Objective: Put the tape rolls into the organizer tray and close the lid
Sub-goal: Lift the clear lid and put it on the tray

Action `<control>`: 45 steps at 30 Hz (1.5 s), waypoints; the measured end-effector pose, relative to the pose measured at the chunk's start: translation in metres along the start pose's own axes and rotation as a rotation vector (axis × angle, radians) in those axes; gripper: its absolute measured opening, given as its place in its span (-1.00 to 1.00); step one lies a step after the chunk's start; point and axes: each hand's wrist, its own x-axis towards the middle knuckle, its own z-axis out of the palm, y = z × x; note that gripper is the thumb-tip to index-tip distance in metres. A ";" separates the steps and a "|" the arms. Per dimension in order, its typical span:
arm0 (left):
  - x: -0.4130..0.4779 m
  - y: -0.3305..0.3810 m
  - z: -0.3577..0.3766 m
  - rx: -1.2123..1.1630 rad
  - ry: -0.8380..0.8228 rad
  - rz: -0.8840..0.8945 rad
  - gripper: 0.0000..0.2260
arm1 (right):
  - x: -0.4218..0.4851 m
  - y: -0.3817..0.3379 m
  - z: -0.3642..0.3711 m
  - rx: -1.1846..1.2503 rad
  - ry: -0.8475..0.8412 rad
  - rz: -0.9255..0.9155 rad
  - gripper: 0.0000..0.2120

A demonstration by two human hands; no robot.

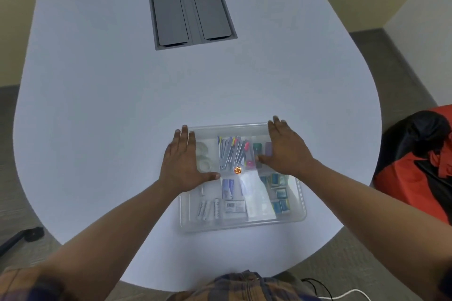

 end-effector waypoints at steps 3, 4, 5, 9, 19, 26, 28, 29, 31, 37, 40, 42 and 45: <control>0.005 -0.003 -0.002 -0.010 -0.039 0.012 0.27 | 0.002 0.007 0.003 -0.016 -0.120 0.013 0.01; 0.007 -0.004 -0.001 -0.022 -0.045 0.009 0.28 | 0.001 0.008 0.006 -0.031 -0.125 0.006 0.03; 0.008 -0.004 0.000 -0.032 -0.047 0.007 0.29 | 0.000 0.008 0.008 -0.040 -0.123 0.002 0.05; 0.013 -0.005 0.000 -0.025 -0.046 -0.002 0.32 | 0.002 0.011 0.011 -0.031 -0.137 0.006 0.10; 0.021 -0.006 -0.016 0.046 -0.107 0.000 0.28 | -0.003 0.015 0.003 0.013 -0.153 -0.053 0.04; -0.008 -0.011 -0.007 0.252 -0.304 0.278 0.41 | -0.045 0.029 0.005 -0.279 -0.400 -0.227 0.48; -0.024 -0.013 0.002 0.329 -0.380 0.316 0.45 | -0.055 0.034 0.008 -0.318 -0.411 -0.248 0.51; -0.028 -0.013 0.004 0.354 -0.399 0.314 0.46 | -0.058 0.035 0.008 -0.316 -0.409 -0.250 0.52; -0.031 -0.010 0.006 0.370 -0.429 0.295 0.47 | -0.059 0.033 0.009 -0.287 -0.426 -0.239 0.52; -0.031 -0.014 0.006 0.351 -0.402 0.310 0.46 | -0.052 0.035 0.018 -0.298 -0.483 -0.231 0.56; -0.028 -0.015 0.006 0.351 -0.403 0.317 0.47 | -0.045 0.034 0.018 -0.337 -0.492 -0.241 0.58; -0.021 -0.014 0.001 0.343 -0.394 0.302 0.47 | -0.036 0.030 0.010 -0.372 -0.463 -0.249 0.56; -0.008 -0.014 -0.011 0.331 -0.359 0.266 0.46 | -0.017 0.020 -0.002 -0.341 -0.378 -0.237 0.41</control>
